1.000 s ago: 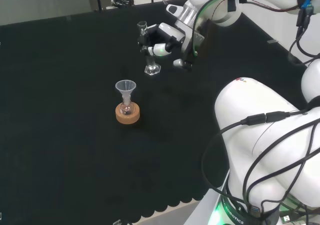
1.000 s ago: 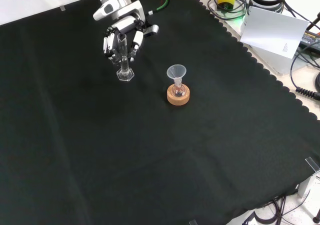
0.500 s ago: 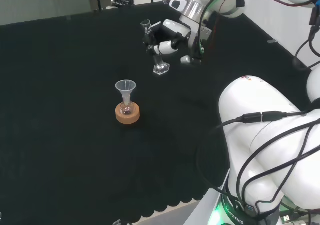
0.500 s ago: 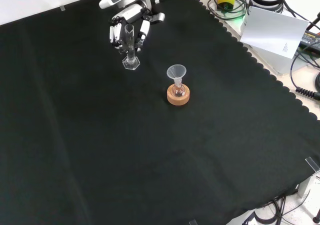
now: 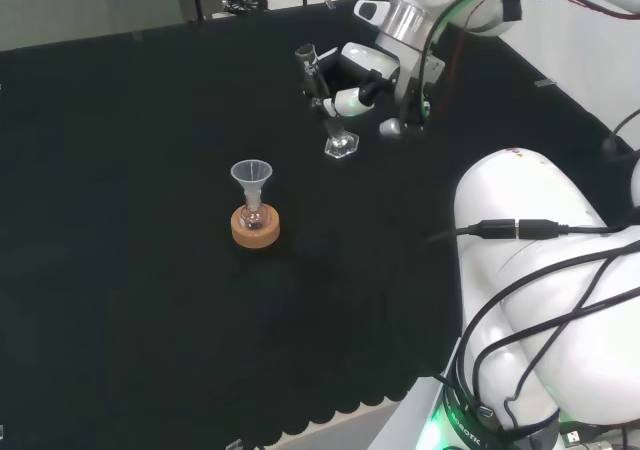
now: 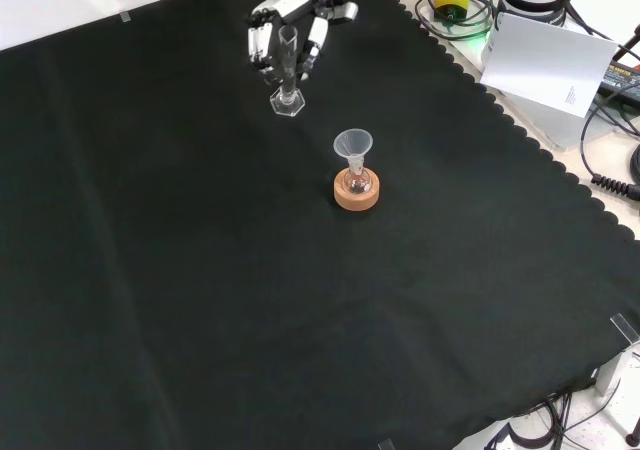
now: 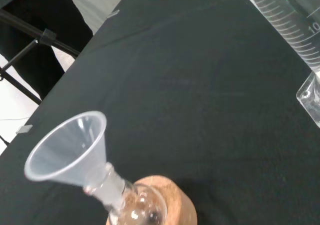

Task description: Pick up the graduated cylinder.

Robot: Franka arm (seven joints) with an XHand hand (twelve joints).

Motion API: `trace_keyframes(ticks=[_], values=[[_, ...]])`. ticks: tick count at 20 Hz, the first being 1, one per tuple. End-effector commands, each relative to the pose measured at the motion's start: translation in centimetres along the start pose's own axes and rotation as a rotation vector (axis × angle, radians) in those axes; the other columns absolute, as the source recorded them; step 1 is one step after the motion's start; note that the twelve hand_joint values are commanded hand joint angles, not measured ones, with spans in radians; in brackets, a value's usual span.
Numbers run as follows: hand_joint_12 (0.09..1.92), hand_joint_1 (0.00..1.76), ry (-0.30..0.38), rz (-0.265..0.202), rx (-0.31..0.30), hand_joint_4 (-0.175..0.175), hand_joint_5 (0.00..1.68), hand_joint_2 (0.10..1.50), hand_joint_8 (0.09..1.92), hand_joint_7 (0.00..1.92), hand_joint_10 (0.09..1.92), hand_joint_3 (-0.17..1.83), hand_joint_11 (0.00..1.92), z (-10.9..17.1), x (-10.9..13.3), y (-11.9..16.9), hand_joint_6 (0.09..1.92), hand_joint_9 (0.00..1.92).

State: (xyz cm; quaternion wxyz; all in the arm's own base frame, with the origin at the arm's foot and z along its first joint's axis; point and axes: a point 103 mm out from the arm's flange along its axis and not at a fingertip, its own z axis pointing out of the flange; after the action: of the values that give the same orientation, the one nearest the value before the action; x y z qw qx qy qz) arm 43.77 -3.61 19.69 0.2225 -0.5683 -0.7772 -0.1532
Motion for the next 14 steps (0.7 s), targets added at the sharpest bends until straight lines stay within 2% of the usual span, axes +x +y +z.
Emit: trace_keyframes(ticks=[1, 7, 14], values=[[0.95, 1.11, -0.113, 0.026, 0.077, -0.062, 0.94, 1.13, 0.48, 1.12, 0.10, 0.00, 1.04, 0.0, 2.1, -4.1, 1.06, 1.35], [0.95, 1.11, -0.195, 0.041, 0.172, -0.061, 0.94, 1.13, 0.48, 1.12, 0.10, 0.00, 1.05, 0.5, 3.0, -5.4, 1.05, 1.36], [0.95, 1.11, -0.247, 0.073, 0.234, -0.059, 0.95, 1.13, 0.48, 1.13, 0.10, 0.00, 1.06, 1.1, 3.8, -6.7, 1.05, 1.36]])
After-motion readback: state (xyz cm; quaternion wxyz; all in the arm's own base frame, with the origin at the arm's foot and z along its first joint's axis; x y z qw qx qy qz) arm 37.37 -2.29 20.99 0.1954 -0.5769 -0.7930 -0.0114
